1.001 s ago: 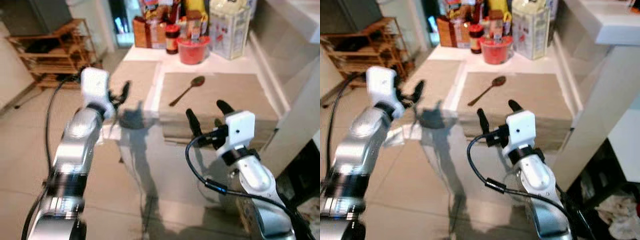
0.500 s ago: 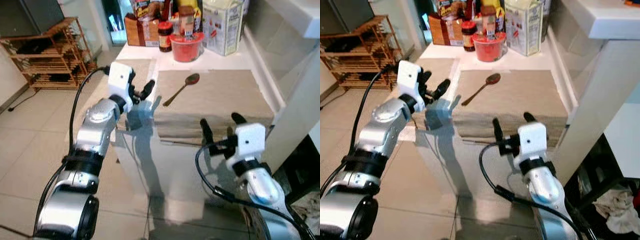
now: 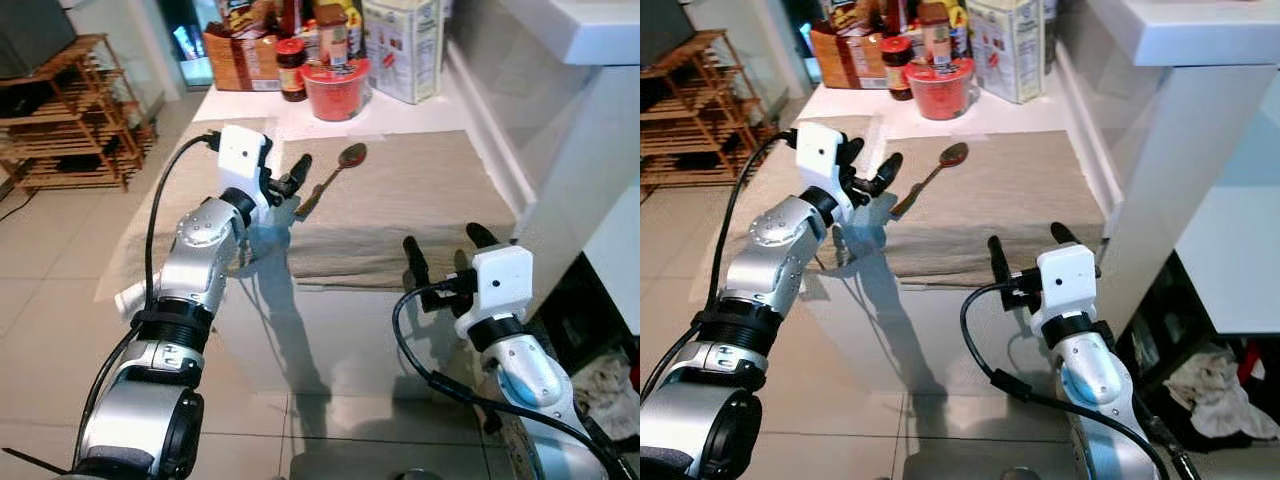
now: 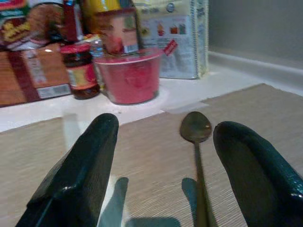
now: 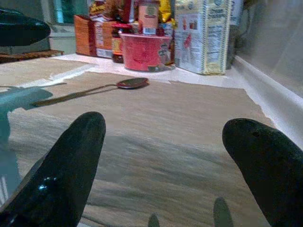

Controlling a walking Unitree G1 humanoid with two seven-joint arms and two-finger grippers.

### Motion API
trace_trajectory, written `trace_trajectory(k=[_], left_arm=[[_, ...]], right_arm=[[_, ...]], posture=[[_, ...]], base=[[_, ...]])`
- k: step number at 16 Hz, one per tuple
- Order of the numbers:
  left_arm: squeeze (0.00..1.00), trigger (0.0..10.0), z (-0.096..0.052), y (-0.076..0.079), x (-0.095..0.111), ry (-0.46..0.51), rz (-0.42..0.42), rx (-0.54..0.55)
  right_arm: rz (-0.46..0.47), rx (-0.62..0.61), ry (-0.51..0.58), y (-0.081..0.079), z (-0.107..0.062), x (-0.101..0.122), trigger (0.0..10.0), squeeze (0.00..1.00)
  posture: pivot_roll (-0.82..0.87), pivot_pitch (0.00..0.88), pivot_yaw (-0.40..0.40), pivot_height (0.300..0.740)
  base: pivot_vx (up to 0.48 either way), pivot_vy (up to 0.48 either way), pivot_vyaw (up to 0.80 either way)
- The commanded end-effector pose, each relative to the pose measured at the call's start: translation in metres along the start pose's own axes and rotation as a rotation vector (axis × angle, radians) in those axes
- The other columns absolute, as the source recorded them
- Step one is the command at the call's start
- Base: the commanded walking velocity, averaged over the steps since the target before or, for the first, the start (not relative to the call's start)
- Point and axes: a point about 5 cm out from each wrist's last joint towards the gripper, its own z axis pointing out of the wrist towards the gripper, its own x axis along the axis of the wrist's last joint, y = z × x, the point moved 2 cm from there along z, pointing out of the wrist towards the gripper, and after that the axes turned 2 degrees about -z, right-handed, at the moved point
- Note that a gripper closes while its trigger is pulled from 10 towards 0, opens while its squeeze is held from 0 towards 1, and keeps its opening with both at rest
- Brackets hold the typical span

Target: Setting the table

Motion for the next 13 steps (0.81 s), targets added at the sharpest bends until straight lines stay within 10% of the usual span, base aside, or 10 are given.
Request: trace_trajectory(k=[1,13], left_arm=[[0.0,10.0,-0.001,-0.006,0.0,-0.006,0.019,0.024],[0.0,10.0,0.005,0.005,0.002,0.02,0.045,-0.016]], right_arm=[[0.001,0.018,0.021,-0.005,0.003,0.003,10.0,0.0],[-0.002,0.033,0.017,-0.01,0.006,0.0,10.0,0.0]], posture=[[-0.18,0.0,0.119,0.74],[-0.18,0.0,0.122,0.74]], base=[[0.0,0.0,0.0],[0.151,0.0,-0.3]])
